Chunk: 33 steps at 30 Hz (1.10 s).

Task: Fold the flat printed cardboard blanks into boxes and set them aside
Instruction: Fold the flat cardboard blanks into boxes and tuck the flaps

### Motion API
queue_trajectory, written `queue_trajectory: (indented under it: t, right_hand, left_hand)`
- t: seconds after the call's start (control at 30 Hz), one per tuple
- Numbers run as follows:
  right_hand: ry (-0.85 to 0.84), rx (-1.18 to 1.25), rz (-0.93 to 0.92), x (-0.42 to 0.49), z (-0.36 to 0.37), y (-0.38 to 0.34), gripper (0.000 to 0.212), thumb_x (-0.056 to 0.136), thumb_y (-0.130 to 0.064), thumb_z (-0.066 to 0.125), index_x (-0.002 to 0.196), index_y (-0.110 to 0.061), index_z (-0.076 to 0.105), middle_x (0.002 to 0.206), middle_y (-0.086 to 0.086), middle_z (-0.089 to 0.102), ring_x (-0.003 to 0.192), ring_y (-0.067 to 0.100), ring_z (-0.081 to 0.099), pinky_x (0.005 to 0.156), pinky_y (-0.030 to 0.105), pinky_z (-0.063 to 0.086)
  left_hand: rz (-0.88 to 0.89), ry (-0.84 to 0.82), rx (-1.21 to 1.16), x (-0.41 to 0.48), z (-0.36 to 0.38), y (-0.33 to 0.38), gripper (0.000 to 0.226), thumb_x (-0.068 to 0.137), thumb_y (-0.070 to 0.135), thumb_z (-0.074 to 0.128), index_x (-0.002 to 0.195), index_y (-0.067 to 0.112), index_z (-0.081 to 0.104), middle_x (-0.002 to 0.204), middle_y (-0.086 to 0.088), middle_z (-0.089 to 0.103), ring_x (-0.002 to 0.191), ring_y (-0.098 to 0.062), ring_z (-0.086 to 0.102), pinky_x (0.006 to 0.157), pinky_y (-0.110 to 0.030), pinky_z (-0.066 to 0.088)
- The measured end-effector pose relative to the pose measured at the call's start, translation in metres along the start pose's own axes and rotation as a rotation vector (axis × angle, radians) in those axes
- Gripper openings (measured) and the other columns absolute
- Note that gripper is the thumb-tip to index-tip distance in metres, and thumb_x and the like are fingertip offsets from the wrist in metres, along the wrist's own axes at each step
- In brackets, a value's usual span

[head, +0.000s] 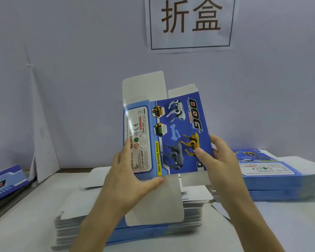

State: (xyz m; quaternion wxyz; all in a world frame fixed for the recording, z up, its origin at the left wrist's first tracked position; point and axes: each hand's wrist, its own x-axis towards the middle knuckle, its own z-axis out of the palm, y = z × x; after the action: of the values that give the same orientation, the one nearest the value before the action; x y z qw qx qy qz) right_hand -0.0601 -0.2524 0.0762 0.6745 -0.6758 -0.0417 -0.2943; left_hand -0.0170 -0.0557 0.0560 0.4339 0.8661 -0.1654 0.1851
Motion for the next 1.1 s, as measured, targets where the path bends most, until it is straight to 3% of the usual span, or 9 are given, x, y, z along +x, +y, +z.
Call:
queue_trajectory:
  t: [0.17, 0.27, 0.37, 0.5, 0.6, 0.7, 0.87, 0.93, 1.1]
  right_hand:
    - [-0.01, -0.256, -0.089, -0.002, 0.005, 0.006, 0.033, 0.094, -0.027, 0.061, 0.123, -0.036, 0.05, 0.104, -0.021, 0.066, 0.083, -0.011, 0.064, 0.057, 0.006, 0.048]
    - [0.007, -0.459, -0.076, -0.005, 0.008, 0.01, 0.066, 0.092, -0.043, 0.059, 0.149, -0.031, 0.029, 0.1, -0.028, 0.057, 0.082, -0.018, 0.057, 0.056, 0.001, 0.043]
    - [-0.007, -0.397, -0.057, -0.006, 0.014, 0.01, 0.069, 0.091, -0.044, 0.057, 0.151, -0.031, 0.025, 0.114, -0.018, 0.06, 0.094, -0.01, 0.059, 0.065, 0.004, 0.047]
    - [-0.051, -0.382, -0.106, -0.009, 0.024, 0.015, 0.074, 0.086, -0.051, 0.058, 0.151, -0.035, 0.027, 0.136, -0.015, 0.05, 0.121, 0.004, 0.051, 0.093, 0.022, 0.051]
    - [-0.175, -0.337, -0.08, -0.012, 0.03, 0.019, 0.065, 0.09, -0.048, 0.057, 0.149, -0.043, 0.03, 0.149, -0.014, 0.035, 0.132, 0.002, 0.039, 0.097, 0.015, 0.046]
    - [-0.269, -0.35, -0.073, -0.012, 0.027, 0.016, 0.055, 0.088, -0.049, 0.056, 0.138, -0.053, 0.033, 0.152, -0.017, 0.028, 0.135, -0.006, 0.032, 0.096, 0.012, 0.043]
    - [-0.111, 0.005, 0.097, -0.004, 0.003, -0.004, 0.099, 0.053, -0.053, 0.076, 0.141, -0.033, 0.036, 0.121, -0.014, 0.062, 0.1, 0.009, 0.069, 0.065, 0.023, 0.059]
    - [-0.149, -0.026, 0.154, -0.002, -0.004, -0.009, 0.088, 0.043, -0.053, 0.078, 0.122, -0.025, 0.052, 0.099, -0.012, 0.073, 0.082, 0.007, 0.073, 0.054, 0.017, 0.055]
    - [0.008, -0.106, 0.114, -0.002, -0.005, 0.0, 0.055, 0.046, -0.041, 0.082, 0.092, -0.027, 0.055, 0.077, -0.013, 0.071, 0.068, 0.0, 0.07, 0.045, 0.012, 0.049]
  left_hand:
    - [-0.006, 0.012, -0.042, -0.002, 0.001, -0.003, 0.114, 0.068, 0.039, 0.079, 0.151, 0.04, 0.001, 0.124, 0.024, 0.027, 0.107, 0.008, 0.035, 0.068, 0.001, 0.036]
    - [-0.009, -0.069, -0.162, -0.003, 0.001, 0.002, 0.115, 0.062, 0.04, 0.072, 0.152, 0.04, 0.0, 0.135, 0.024, 0.03, 0.116, 0.009, 0.041, 0.084, -0.01, 0.047]
    - [0.017, -0.161, -0.318, -0.005, -0.002, 0.008, 0.108, 0.062, 0.035, 0.06, 0.152, 0.041, 0.0, 0.139, 0.023, 0.039, 0.118, 0.006, 0.05, 0.087, -0.016, 0.051]
    - [0.114, -0.426, -0.682, -0.011, -0.006, 0.019, 0.082, 0.064, 0.013, 0.056, 0.142, 0.03, 0.036, 0.129, 0.012, 0.062, 0.115, -0.012, 0.061, 0.091, -0.034, 0.055]
    - [-0.068, -0.35, -0.946, -0.005, -0.005, 0.029, 0.071, 0.066, 0.022, 0.071, 0.13, -0.003, 0.051, 0.125, -0.017, 0.063, 0.089, -0.017, 0.069, 0.086, -0.036, 0.056]
    - [-0.228, -0.324, -1.033, -0.002, -0.007, 0.027, 0.049, 0.085, 0.037, 0.056, 0.122, 0.007, 0.065, 0.118, -0.017, 0.067, 0.096, -0.024, 0.07, 0.088, -0.042, 0.056]
    - [-0.296, -0.325, -1.016, -0.005, -0.017, 0.005, 0.028, 0.072, 0.023, 0.059, 0.088, 0.002, 0.069, 0.079, -0.018, 0.066, 0.064, -0.027, 0.066, 0.054, -0.031, 0.056]
    - [-0.272, -0.297, -0.972, -0.002, -0.015, 0.009, 0.016, 0.078, 0.018, 0.058, 0.083, 0.003, 0.059, 0.065, -0.011, 0.063, 0.052, -0.02, 0.062, 0.047, -0.024, 0.05]
    - [-0.188, -0.172, -0.759, 0.001, -0.007, 0.01, 0.04, 0.071, 0.04, 0.067, 0.081, 0.001, 0.067, 0.065, -0.01, 0.067, 0.057, -0.018, 0.062, 0.052, -0.023, 0.049]
